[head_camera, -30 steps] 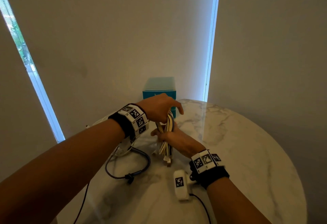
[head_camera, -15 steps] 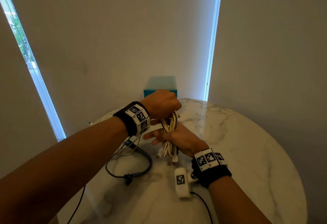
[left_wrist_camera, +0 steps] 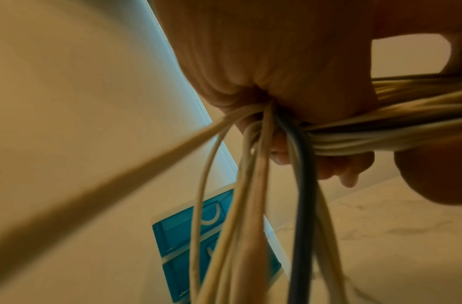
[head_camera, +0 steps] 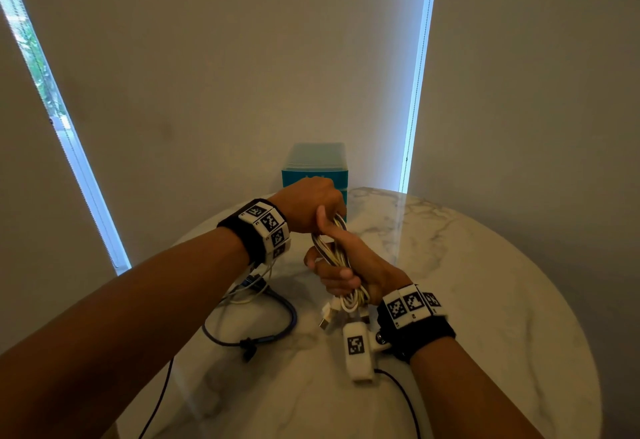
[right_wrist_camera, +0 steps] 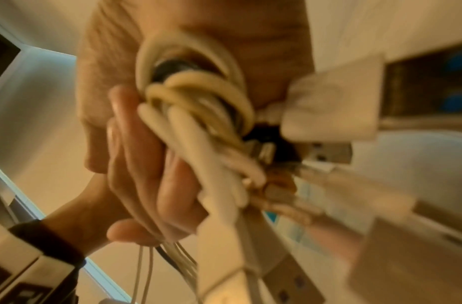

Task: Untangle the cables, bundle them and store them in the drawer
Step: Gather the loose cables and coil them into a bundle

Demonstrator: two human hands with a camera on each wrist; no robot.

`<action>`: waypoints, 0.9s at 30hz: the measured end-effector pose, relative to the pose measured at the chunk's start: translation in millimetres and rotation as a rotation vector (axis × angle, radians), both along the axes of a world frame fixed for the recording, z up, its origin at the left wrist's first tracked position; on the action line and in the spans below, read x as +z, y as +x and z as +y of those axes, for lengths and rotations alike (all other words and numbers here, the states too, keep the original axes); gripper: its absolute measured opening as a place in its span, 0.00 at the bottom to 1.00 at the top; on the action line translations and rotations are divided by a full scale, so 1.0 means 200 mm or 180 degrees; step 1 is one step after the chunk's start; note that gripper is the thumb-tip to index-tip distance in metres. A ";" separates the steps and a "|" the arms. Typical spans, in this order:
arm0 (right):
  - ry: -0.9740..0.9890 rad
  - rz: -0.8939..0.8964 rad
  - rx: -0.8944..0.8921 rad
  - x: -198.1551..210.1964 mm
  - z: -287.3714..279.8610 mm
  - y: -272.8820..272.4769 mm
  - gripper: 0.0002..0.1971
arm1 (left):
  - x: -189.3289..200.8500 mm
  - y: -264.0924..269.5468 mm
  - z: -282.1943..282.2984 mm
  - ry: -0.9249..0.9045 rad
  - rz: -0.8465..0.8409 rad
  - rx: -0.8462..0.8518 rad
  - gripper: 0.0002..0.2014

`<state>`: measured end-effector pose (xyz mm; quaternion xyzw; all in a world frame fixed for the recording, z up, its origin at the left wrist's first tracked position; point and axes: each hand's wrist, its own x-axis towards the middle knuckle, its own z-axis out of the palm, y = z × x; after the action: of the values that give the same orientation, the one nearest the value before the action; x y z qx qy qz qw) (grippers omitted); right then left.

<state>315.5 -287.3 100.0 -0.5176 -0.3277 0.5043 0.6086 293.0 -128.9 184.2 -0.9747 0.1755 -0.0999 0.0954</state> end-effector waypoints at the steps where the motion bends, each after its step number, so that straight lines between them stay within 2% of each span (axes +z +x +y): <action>1: -0.0021 0.0024 0.0005 0.00 0.00 0.00 0.43 | 0.00 0.00 0.01 -0.0047 0.0014 -0.0008 0.12; 5: -0.0163 -0.0224 -0.0168 -0.02 0.02 -0.03 0.42 | 0.00 0.00 0.00 -0.0148 0.0066 -0.0005 0.17; 9: -0.0208 -0.0274 -0.0319 -0.03 0.03 -0.04 0.40 | 0.01 0.02 0.01 -0.0144 0.0635 0.0732 0.11; 12: -0.0310 -0.0344 -0.0416 -0.04 0.02 -0.01 0.42 | 0.04 0.01 0.06 -0.0914 0.1281 0.1097 0.10; 15: -0.0353 -0.0496 -0.0602 -0.06 -0.01 0.01 0.42 | 0.08 -0.03 0.13 -0.1888 0.2185 0.1171 0.11; 17: -0.0363 -0.0504 -0.0691 -0.06 -0.01 0.03 0.42 | 0.08 -0.07 0.17 -0.2230 0.2372 0.1083 0.16; 19: -0.0360 -0.0469 -0.0808 -0.06 0.00 0.03 0.42 | 0.05 -0.11 0.20 -0.2655 0.2385 0.1014 0.24; 21: -0.0338 -0.0428 -0.0959 -0.06 0.02 0.02 0.43 | 0.00 -0.14 0.20 -0.3267 0.2187 0.1021 0.27; 25: -0.0271 -0.0406 -0.1333 -0.05 0.08 -0.02 0.44 | -0.11 -0.12 0.13 -0.3887 0.1123 0.1133 0.22; 27: -0.0241 -0.0412 -0.1663 -0.05 0.10 -0.03 0.45 | -0.17 -0.10 0.07 -0.4283 0.0954 0.1205 0.19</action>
<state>309.4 -267.7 89.1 -0.6382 -0.2021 0.3080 0.6761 272.7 -115.1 150.5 -0.8392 -0.0852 -0.0332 -0.5361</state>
